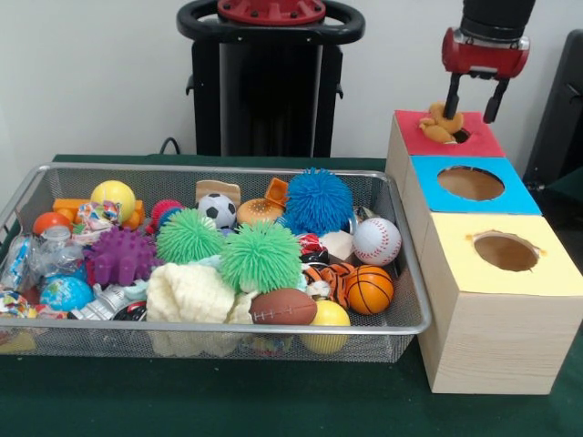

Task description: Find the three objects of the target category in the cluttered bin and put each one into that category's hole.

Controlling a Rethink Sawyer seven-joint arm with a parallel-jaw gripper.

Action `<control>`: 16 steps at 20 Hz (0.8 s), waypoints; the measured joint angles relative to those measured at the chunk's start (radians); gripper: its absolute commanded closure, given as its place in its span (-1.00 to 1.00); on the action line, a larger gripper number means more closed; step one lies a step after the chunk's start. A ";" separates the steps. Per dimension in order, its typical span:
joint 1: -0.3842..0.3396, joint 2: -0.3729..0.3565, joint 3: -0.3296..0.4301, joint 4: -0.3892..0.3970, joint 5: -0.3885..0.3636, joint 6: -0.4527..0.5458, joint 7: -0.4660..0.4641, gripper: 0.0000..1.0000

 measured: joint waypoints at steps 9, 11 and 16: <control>0.007 0.028 -0.010 0.001 -0.014 -0.066 0.000 -1.00; 0.003 0.028 -0.006 0.002 -0.014 -0.065 0.000 -1.00; -0.015 0.024 0.010 0.005 -0.021 -0.064 0.000 -1.00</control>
